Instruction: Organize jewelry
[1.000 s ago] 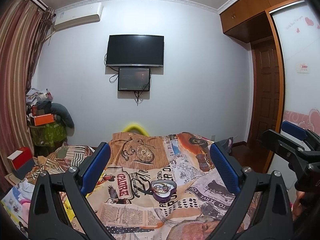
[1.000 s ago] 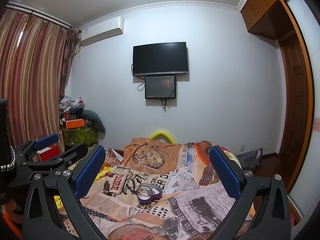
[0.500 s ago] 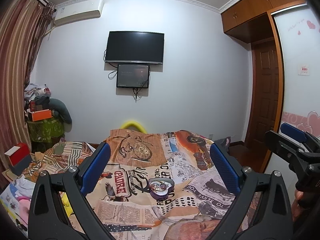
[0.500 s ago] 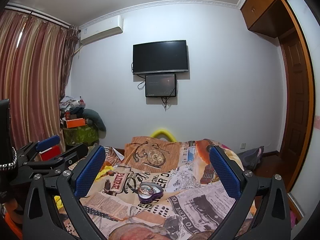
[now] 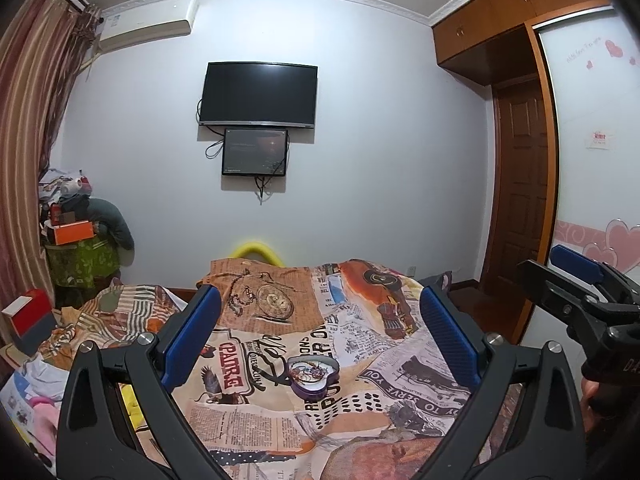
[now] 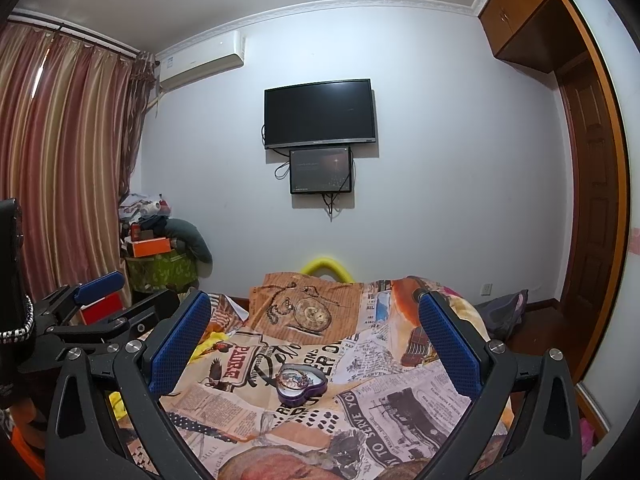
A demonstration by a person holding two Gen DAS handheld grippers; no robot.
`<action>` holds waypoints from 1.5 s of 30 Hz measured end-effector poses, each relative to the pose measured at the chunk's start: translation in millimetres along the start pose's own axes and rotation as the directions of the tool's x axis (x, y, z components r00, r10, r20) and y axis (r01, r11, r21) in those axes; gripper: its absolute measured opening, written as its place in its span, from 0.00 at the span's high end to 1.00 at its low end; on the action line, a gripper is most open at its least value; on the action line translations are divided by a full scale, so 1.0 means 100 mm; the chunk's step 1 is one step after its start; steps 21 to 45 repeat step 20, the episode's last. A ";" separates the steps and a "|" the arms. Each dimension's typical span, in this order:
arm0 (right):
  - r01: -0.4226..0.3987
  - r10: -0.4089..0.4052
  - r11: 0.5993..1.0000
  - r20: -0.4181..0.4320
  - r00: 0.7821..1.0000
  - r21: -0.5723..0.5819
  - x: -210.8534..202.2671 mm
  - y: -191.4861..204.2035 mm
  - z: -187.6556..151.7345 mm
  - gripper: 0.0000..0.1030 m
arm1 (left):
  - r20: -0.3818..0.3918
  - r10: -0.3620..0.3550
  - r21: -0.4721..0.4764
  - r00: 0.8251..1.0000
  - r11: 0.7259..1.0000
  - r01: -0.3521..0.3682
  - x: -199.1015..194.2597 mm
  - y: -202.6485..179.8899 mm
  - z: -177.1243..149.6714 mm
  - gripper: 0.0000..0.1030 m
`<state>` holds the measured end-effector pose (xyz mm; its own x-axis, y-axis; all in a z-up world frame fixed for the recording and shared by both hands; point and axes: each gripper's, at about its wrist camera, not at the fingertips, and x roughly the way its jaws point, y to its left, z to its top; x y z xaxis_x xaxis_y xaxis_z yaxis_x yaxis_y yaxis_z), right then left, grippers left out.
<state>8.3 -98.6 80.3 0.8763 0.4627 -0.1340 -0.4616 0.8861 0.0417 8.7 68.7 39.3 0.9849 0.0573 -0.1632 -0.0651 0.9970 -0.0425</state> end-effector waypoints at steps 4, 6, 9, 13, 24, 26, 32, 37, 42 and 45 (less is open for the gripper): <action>0.000 0.000 1.000 0.000 1.000 -0.001 0.00 0.00 -0.01 0.00 | -0.003 -0.003 0.002 1.000 1.000 0.003 0.00 -0.01 -0.01 0.03; 0.002 -0.002 1.000 -0.001 1.000 -0.001 0.00 -0.01 0.00 0.00 | -0.003 -0.002 0.003 1.000 1.000 0.002 0.00 -0.02 -0.01 0.03; 0.003 -0.003 1.000 -0.003 1.000 -0.001 0.01 -0.01 -0.01 0.00 | -0.004 -0.007 0.000 1.000 1.000 0.007 0.00 -0.01 -0.02 0.03; 0.003 -0.003 1.000 -0.005 1.000 0.002 0.03 -0.02 -0.01 0.00 | -0.008 -0.010 0.001 1.000 1.000 0.010 0.02 -0.01 -0.02 0.03; 0.005 -0.005 1.000 -0.017 1.000 0.000 0.08 -0.02 -0.05 0.00 | -0.016 -0.010 0.024 1.000 1.000 0.011 0.05 -0.02 -0.06 0.03; 0.005 -0.005 1.000 -0.017 1.000 0.000 0.08 -0.02 -0.05 0.00 | -0.016 -0.010 0.024 1.000 1.000 0.011 0.05 -0.02 -0.06 0.03; 0.005 -0.005 1.000 -0.017 1.000 0.000 0.08 -0.02 -0.05 0.00 | -0.016 -0.010 0.024 1.000 1.000 0.011 0.05 -0.02 -0.06 0.03; 0.005 -0.005 1.000 -0.017 1.000 0.000 0.08 -0.02 -0.05 0.00 | -0.016 -0.010 0.024 1.000 1.000 0.011 0.05 -0.02 -0.06 0.03; 0.005 -0.005 1.000 -0.017 1.000 0.000 0.08 -0.02 -0.05 0.00 | -0.016 -0.010 0.024 1.000 1.000 0.011 0.05 -0.02 -0.06 0.03; 0.005 -0.005 1.000 -0.017 1.000 0.000 0.08 -0.02 -0.05 0.00 | -0.016 -0.010 0.024 1.000 1.000 0.011 0.05 -0.02 -0.06 0.03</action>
